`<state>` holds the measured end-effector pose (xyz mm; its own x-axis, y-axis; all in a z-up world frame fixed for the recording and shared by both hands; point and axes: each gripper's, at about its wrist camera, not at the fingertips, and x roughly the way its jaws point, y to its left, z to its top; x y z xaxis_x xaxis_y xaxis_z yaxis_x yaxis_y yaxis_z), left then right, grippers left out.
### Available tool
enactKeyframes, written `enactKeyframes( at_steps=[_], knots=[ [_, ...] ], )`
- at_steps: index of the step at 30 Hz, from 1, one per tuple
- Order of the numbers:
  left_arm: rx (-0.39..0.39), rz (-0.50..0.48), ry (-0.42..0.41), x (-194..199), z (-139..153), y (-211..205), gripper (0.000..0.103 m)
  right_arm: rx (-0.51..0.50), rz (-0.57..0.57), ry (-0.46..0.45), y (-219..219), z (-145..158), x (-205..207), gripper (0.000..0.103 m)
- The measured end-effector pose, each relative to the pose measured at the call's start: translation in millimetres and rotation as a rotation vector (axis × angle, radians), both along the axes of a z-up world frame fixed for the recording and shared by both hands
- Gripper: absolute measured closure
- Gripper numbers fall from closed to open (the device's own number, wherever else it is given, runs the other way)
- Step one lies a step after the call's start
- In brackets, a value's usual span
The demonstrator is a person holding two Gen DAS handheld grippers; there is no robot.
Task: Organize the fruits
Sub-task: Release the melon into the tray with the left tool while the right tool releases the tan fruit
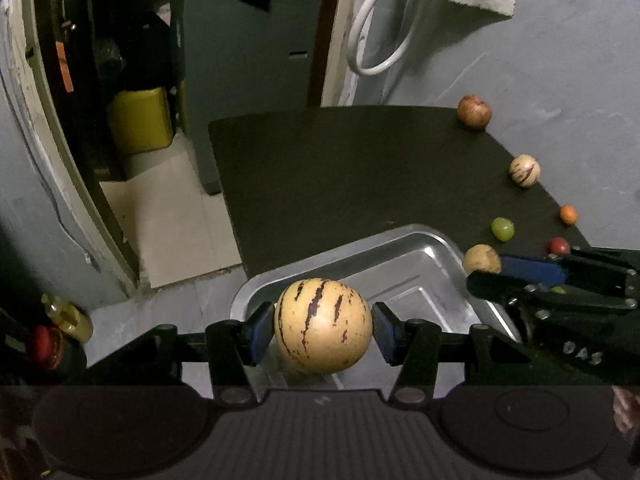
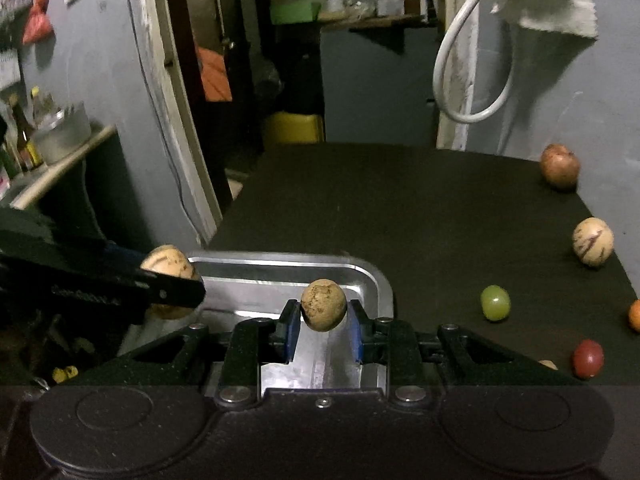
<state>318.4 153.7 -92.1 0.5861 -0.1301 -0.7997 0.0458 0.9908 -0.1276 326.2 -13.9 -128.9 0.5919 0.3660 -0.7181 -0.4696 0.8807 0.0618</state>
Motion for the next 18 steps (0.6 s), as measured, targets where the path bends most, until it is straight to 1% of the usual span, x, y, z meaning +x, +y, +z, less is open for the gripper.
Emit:
enactKeyframes(
  at_steps=[7,15,18],
  knots=[
    [-0.006,-0.002,0.022,8,-15,3,0.046,-0.054,0.032,0.012,11,-16,1,0.076],
    [-0.012,0.002,0.03,10,-18,4,0.046,-0.071,0.034,0.022,12,-24,1,0.075],
    [-0.005,0.004,0.032,11,-18,2,0.045,-0.068,0.032,0.014,10,-24,0,0.071]
  ],
)
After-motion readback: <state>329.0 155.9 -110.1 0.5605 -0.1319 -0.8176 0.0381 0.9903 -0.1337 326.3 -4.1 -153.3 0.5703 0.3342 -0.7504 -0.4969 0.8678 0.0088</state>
